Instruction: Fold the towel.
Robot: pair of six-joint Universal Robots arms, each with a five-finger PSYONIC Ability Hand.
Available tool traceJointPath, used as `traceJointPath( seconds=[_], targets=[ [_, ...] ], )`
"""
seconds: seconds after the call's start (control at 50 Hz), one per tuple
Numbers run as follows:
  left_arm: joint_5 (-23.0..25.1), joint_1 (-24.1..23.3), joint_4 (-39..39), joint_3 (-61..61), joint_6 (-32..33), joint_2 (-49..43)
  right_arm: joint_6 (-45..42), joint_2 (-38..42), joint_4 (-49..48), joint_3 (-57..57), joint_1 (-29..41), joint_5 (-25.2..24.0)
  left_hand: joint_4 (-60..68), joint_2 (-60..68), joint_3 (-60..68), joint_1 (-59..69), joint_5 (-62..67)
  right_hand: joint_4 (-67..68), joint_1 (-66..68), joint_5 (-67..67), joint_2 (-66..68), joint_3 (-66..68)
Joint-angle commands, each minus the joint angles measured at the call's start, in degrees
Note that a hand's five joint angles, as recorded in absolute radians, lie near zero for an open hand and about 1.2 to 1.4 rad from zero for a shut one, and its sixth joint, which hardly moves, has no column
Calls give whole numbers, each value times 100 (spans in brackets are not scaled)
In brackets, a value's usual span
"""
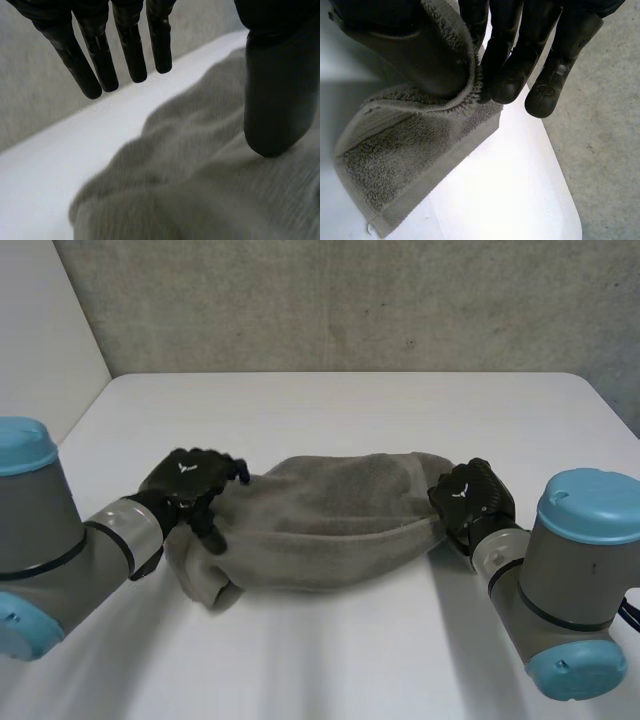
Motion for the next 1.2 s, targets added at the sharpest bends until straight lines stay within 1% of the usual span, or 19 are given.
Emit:
traceJointPath(
  seconds=[0.02,0.14,0.28,0.32,0.34,0.36,0.38,0.42,0.48,0.56,0.62,0.64,0.66,0.72,0.76,0.8,0.98,1.16,1.2],
  targets=[
    [-15,252,-741,350,351,-589,25,31,21,-36,-77,-44,14,27,4,3,-1031,333,370,301,512,328],
    [20,332,-1032,341,378,-590,-2,39,29,-71,-208,-70,166,178,155,155,-880,333,370,301,512,328],
    [-6,314,-1015,350,395,-660,-2,39,56,-71,-209,-132,267,280,257,256,-778,333,370,301,512,328],
    [-15,314,-1015,403,465,-808,-2,48,56,-71,-200,-132,1522,1534,1511,1511,476,333,370,301,512,328],
    [-15,314,-1015,403,465,-809,-2,48,56,-71,-200,-132,1529,1541,1518,1518,484,333,370,301,512,328],
    [-6,314,-1041,446,535,-905,-2,48,56,-88,-191,-132,2362,2374,2351,2351,1316,333,370,301,512,328],
    [-6,314,-1041,447,536,-906,-2,48,56,-114,-191,-132,2370,2382,2359,2359,1325,333,370,301,512,328],
    [-24,306,-1050,517,772,-993,-2,48,56,-150,-191,-141,4078,4091,4068,4067,3033,333,370,301,512,328],
    [-41,306,-1024,639,965,-1003,-2,39,64,-307,-182,-141,4854,4866,4844,4843,3809,333,370,301,512,328],
    [-68,288,-1041,930,1028,-1064,-10,57,100,-519,-165,-132,4857,4870,4847,4846,3812,333,370,301,512,328],
    [-270,288,-1085,1211,1045,-1196,-10,92,126,-642,-138,-158,4857,4870,4847,4846,3812,333,370,301,512,328],
    [-444,271,-1129,1290,1054,-1240,-10,101,143,-651,-130,-193,3577,3590,3567,3566,2532,333,370,301,512,328],
    [-620,270,-1164,1308,1054,-1240,-2,101,152,-633,-130,-237,1516,1529,1506,1505,471,333,370,301,512,328],
    [-692,235,-1156,1255,1037,-1205,-2,110,152,-598,-121,-281,688,700,678,677,-357,333,370,301,512,328],
    [-709,200,-1120,1212,1028,-1187,7,127,152,-537,-121,-325,-969,-956,-979,-980,-2014,333,370,301,512,328],
    [-709,200,-1120,1211,1037,-1187,-2,145,152,-502,-121,-334,-1427,-1415,-1438,-1438,-2472,333,370,301,512,328],
    [-437,95,-1138,1246,1063,-1389,-10,356,152,-528,-121,-334,-1164,-1152,-1175,-1175,-2210,333,370,301,512,328],
    [-437,42,-1138,1537,1081,-1855,-19,356,152,-545,-121,-334,-742,-730,-752,-753,-1787,333,370,301,512,328],
    [-437,42,-1155,1677,1081,-1969,-19,347,152,-563,-121,-334,929,942,919,918,-116,333,370,301,512,328]
  ],
)
